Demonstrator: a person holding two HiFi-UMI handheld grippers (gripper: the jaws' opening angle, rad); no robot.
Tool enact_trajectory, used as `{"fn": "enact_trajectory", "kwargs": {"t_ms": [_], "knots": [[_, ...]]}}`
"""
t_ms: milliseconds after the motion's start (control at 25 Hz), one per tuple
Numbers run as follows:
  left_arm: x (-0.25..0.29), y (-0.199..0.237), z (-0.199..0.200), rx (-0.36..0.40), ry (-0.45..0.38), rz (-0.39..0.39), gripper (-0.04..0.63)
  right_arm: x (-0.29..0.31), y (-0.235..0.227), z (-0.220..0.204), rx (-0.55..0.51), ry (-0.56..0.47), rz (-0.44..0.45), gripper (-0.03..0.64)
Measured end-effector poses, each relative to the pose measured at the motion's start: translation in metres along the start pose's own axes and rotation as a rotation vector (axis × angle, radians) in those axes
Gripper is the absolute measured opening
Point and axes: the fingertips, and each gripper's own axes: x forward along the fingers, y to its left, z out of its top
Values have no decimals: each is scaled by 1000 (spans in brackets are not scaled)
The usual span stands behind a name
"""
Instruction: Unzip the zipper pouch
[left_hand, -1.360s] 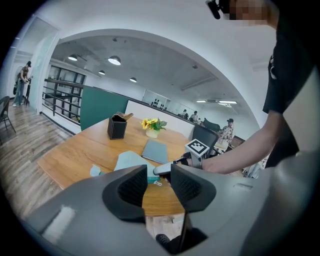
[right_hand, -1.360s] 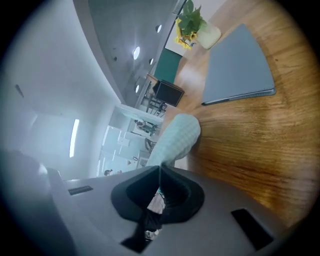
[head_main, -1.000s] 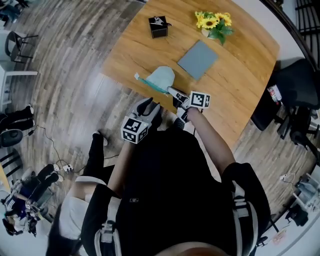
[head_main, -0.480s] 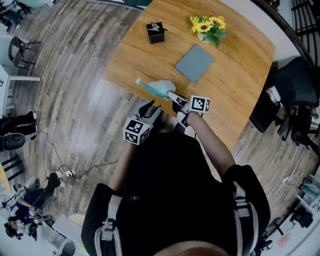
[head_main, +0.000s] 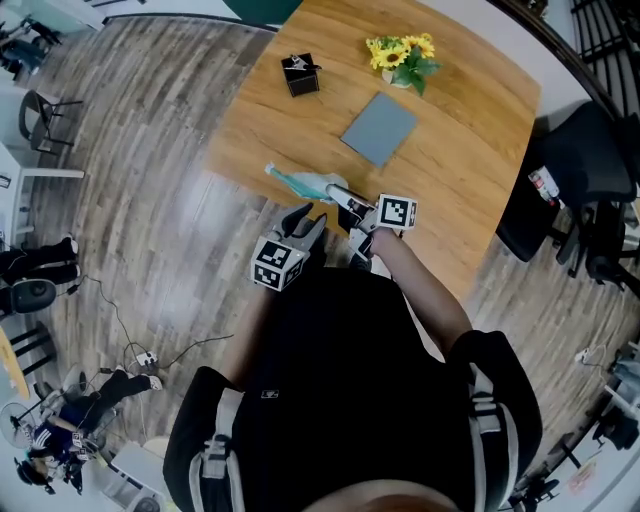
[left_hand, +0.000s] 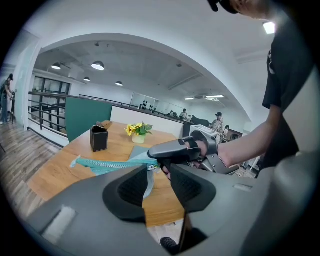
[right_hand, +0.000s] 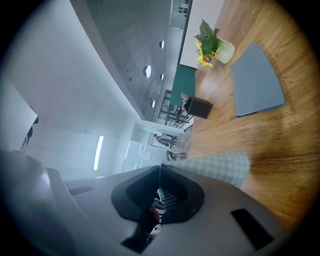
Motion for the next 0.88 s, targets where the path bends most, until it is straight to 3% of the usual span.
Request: {"fn": "enact_trajectory", "kwargs": {"t_ms": [320,480,720,880], "knots": [[1,-4,13,60,-14,49,144,-3,33,9,40,-61,97,9],[2,-11,20,131,-19,67,146,-5,45,7,53,-83,96,9],[0,-19,23,147,-28,87,152,-10,53,5,40,-93,105,9],[-2,-22,24,202,-24,140,153,-13,56,3,45,-103,105,9]]}}
